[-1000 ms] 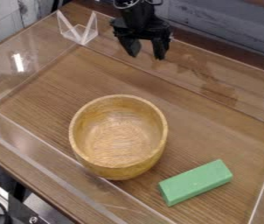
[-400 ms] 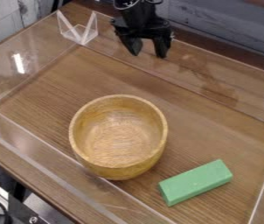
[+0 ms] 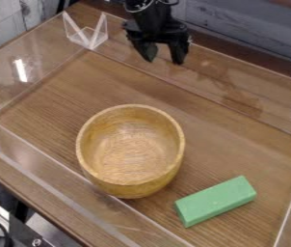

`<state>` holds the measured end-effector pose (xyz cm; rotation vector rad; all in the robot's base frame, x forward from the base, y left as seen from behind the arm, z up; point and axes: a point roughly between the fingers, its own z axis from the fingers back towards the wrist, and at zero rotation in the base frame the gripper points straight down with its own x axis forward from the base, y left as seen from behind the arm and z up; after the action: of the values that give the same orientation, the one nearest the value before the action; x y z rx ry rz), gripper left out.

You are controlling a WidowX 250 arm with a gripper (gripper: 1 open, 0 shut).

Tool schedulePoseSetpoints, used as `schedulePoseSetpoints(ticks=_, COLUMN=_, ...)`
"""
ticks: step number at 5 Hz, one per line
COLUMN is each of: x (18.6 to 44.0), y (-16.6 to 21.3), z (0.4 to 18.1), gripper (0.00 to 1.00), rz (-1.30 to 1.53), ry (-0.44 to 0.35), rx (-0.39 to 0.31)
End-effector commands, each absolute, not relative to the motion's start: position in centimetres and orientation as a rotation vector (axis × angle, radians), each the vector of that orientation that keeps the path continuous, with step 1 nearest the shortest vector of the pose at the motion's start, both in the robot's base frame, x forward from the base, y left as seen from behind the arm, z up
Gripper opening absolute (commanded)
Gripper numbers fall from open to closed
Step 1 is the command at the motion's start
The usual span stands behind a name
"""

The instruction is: Remove the green block from inside the brown bowl and put it on the table

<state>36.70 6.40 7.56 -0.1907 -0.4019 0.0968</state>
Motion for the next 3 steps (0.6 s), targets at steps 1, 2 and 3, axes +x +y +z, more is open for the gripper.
schedulePoseSetpoints(ticks=1, x=37.16, y=6.89, z=10.96, gripper=1.00, rz=0.083, ry=-0.506, rx=-0.166)
schedulePoseSetpoints(ticks=2, x=37.17, y=6.94, z=10.95, gripper=1.00, rz=0.086, ry=-0.518, rx=-0.168)
schedulePoseSetpoints(ticks=3, x=36.78, y=6.10, z=11.11, gripper=1.00, rz=0.060, ry=-0.503, rx=-0.174)
